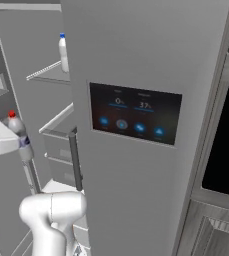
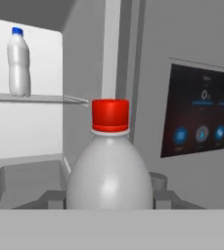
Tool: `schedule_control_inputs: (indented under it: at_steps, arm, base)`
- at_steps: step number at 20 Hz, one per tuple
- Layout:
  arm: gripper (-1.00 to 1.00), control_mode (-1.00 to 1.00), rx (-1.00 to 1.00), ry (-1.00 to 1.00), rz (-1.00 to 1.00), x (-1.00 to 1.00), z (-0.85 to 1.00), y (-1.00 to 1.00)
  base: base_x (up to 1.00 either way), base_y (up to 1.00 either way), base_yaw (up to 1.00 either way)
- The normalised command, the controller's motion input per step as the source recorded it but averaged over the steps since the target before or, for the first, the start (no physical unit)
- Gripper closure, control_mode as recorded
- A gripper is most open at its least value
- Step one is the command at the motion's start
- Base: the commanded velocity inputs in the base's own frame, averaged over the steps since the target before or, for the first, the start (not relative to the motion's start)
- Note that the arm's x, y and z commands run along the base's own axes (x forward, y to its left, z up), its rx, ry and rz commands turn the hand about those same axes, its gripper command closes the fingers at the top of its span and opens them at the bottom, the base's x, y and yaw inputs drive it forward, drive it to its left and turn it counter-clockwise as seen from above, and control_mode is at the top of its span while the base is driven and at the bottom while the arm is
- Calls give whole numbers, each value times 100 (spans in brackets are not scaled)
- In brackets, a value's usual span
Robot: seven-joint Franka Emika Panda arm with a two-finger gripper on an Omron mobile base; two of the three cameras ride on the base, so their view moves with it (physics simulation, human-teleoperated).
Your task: Take the bottled waters from the counter and place them in the freezer to freeze. Close the freezer door after placing the bottles.
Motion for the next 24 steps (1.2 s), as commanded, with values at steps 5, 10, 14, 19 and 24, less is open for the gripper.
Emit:
schedule_control_inputs:
  at_steps: [5, 10, 14, 19, 24]
  arm:
    - [100, -100, -1, 0, 26, 12, 7, -32]
    - [100, -100, 0, 0, 25, 34, 9, -40]
    - [100, -100, 0, -1, 9, 29, 26, -21]
    - [100, -100, 0, -9, 0, 21, 2, -1]
    - [100, -100, 0, -16, 2, 27, -1, 19]
  base:
    - [0, 0, 0]
    - [0, 0, 0]
    - [0, 0, 0]
    - [0, 0, 0]
    - [0, 0, 0]
